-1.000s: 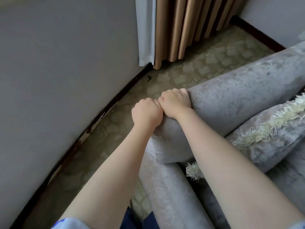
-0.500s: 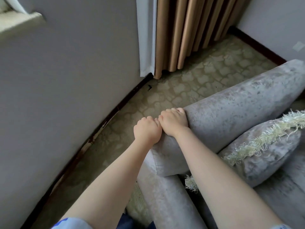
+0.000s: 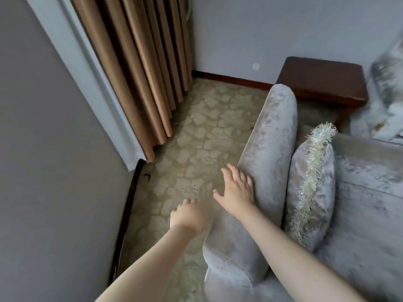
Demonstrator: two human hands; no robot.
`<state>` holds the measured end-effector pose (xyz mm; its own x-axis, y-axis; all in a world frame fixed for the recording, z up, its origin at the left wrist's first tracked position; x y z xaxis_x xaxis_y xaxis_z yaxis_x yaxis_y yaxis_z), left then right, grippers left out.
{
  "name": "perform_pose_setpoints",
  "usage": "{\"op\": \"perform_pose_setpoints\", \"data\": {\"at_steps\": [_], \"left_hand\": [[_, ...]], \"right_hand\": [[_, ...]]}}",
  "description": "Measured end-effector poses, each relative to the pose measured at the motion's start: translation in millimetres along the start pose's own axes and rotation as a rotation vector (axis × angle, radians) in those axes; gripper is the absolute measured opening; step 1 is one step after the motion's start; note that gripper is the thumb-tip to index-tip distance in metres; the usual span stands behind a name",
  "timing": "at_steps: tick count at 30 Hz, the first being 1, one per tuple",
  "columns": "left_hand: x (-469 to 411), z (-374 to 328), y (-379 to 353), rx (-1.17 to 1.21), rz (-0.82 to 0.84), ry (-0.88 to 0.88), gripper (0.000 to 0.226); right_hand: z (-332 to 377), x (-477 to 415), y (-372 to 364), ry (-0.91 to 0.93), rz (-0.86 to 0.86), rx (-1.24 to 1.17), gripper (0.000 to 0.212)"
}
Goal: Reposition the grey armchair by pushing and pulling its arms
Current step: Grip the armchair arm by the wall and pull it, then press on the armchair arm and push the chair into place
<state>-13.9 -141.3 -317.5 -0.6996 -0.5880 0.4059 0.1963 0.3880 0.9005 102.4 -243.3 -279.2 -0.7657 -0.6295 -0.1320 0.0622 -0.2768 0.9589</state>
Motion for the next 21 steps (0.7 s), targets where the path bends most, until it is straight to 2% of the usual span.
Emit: {"op": "perform_pose_setpoints", "data": {"at_steps": [4, 6, 10, 14, 21], "left_hand": [[-11.7, 1.7, 47.8, -0.177, -0.203, -0.225, 0.057], [-13.2, 5.7, 63.4, -0.193, -0.255, -0.305, 0.063], [-26.0, 4.6, 86.1, -0.264, -0.316, -0.484, 0.068], [-54.7, -9.1, 105.2, -0.297, -0.317, -0.59, 0.069], [-109.2, -89.3, 140.8, -0.44, -0.344, -0.885, 0.071]], "right_hand": [[-52.0, -24.2, 5.7, -0.561, 0.062, 0.006, 0.102], [-60.0, -18.9, -2.0, -0.69, 0.081, -0.009, 0.109], [-56.5, -21.3, -7.0, -0.727, 0.058, 0.084, 0.108], [-57.2, -20.5, -7.6, -0.742, 0.048, 0.113, 0.099], [-63.5, -19.6, -15.8, -0.741, 0.046, 0.146, 0.092]]}}
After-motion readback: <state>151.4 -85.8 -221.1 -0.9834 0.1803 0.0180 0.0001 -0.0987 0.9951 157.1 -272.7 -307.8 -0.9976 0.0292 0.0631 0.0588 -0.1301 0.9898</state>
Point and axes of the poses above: each hand's wrist, its own x-axis away from the middle knuckle, its own y-axis out of the back of the hand, z = x × y, the point moved 9 cm from there along -x, towards the middle knuckle, and after that the axes turned 7 degrees about y, right-handed, at the moved point
